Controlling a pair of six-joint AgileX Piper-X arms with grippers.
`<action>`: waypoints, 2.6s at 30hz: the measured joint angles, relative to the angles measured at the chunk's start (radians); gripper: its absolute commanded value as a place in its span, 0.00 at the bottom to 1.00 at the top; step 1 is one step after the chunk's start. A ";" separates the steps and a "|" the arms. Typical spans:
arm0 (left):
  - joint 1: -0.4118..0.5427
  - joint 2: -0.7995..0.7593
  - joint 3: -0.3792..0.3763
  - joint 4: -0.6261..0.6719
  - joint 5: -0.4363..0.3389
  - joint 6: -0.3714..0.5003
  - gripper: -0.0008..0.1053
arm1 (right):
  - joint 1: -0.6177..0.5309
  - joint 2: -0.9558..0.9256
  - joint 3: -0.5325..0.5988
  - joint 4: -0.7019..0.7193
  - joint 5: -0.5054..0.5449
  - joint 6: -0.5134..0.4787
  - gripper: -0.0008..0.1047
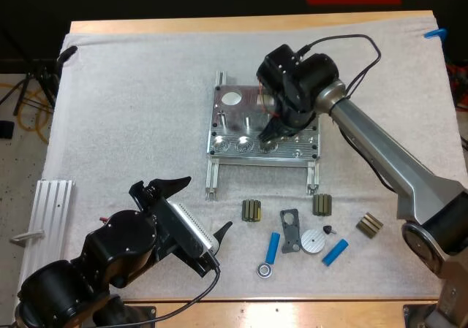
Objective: Load cells from left to right
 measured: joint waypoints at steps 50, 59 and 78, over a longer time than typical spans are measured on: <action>0.000 0.000 0.000 0.000 0.000 0.000 0.84 | -0.005 0.067 -0.003 0.015 -0.034 0.000 0.01; 0.000 0.000 0.000 0.000 0.000 0.000 0.84 | -0.005 0.067 -0.003 0.015 -0.034 0.000 0.01; 0.000 0.000 0.000 0.000 0.000 0.000 0.84 | -0.005 0.089 -0.009 -0.069 -0.050 0.020 0.01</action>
